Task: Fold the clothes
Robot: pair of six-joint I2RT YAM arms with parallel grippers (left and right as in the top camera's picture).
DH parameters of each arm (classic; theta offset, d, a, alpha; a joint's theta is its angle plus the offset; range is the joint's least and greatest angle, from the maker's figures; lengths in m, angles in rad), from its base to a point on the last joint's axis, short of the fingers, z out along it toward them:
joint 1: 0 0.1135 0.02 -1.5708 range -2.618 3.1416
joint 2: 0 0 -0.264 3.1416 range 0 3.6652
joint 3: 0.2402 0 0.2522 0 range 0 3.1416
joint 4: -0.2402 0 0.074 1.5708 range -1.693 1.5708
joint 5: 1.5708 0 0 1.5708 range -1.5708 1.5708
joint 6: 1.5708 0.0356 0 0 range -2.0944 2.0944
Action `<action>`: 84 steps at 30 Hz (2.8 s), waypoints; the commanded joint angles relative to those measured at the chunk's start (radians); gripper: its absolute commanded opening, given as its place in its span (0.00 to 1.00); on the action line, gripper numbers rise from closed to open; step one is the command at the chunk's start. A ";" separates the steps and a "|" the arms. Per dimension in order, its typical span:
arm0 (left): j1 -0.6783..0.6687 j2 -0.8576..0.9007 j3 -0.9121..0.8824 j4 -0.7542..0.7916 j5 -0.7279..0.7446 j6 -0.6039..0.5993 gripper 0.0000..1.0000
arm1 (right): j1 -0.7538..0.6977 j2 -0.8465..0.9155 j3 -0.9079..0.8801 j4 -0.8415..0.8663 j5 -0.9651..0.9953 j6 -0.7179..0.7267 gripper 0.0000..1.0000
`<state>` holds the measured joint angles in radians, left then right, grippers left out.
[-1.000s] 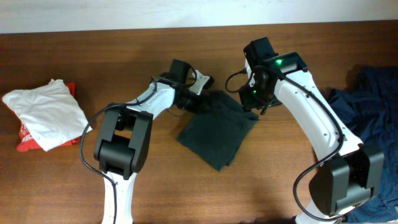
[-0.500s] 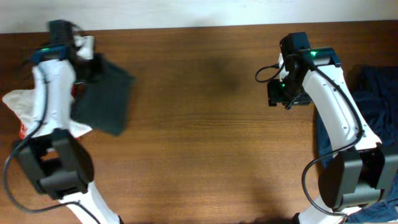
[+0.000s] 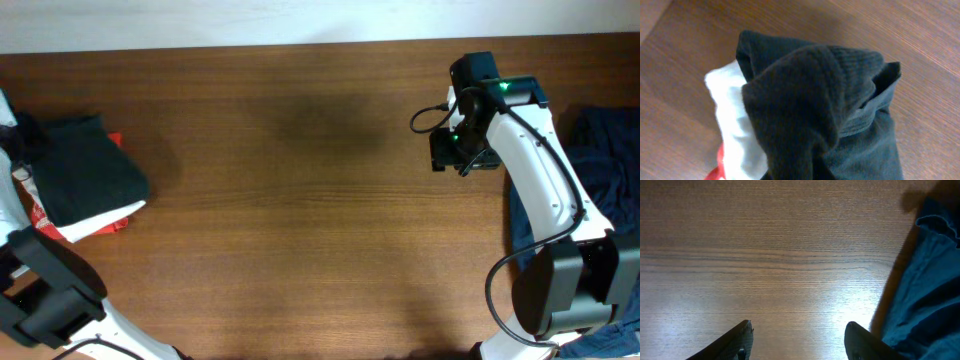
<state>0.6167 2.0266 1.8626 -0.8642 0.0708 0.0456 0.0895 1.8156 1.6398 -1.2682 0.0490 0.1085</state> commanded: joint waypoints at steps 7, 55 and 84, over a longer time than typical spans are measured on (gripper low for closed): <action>0.060 0.027 0.021 0.008 -0.008 0.012 0.17 | -0.006 -0.007 0.007 -0.015 0.012 0.000 0.62; -0.393 -0.088 0.037 -0.249 0.281 -0.052 0.99 | -0.031 0.006 0.006 -0.061 -0.251 -0.055 0.99; -0.647 -1.543 -1.140 0.018 -0.008 -0.105 0.99 | -0.214 -1.260 -0.705 0.209 -0.247 -0.115 0.99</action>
<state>-0.0280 0.5549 0.7361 -0.8196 0.0772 -0.0502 -0.1238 0.5777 0.9459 -1.0618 -0.2184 -0.0174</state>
